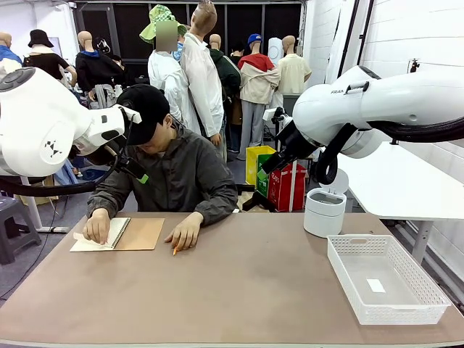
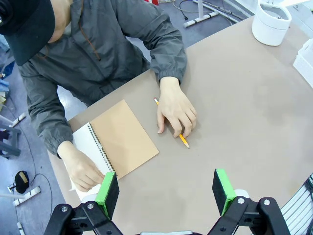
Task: Sort the paper based on its condition.
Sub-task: If a person hands you a paper, place it in the Organizing basket , and if it's crumpled, put it in the Trash can.
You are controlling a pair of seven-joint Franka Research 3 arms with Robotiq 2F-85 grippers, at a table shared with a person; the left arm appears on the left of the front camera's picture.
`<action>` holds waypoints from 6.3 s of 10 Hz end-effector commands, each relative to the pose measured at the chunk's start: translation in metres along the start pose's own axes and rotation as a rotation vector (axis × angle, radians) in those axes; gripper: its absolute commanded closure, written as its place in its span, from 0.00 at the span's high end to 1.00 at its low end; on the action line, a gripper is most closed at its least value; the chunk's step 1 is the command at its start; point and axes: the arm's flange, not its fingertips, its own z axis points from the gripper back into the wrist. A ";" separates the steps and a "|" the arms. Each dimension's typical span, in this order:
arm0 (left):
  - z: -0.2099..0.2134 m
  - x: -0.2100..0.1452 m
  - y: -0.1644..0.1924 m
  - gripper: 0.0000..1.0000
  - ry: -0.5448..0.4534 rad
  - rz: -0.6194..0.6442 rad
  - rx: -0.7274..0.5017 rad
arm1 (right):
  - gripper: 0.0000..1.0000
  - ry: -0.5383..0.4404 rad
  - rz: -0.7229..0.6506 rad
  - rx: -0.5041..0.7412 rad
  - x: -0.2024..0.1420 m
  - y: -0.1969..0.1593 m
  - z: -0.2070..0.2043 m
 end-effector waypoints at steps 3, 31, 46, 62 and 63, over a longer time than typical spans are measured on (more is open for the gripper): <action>0.001 0.000 0.001 1.00 -0.002 -0.001 -0.001 | 1.00 0.001 -0.001 0.001 0.000 0.000 -0.002; 0.001 0.000 0.001 1.00 -0.002 -0.001 -0.001 | 1.00 0.001 -0.001 0.001 0.000 0.000 -0.002; 0.001 0.000 0.001 1.00 -0.002 -0.001 -0.001 | 1.00 0.001 -0.001 0.001 0.000 0.000 -0.002; 0.001 0.000 0.001 1.00 -0.002 -0.001 -0.001 | 1.00 0.045 -0.541 0.138 -0.019 -0.029 -0.021; 0.001 0.000 0.001 1.00 -0.002 -0.001 -0.001 | 1.00 0.043 -0.638 0.172 -0.026 -0.037 -0.026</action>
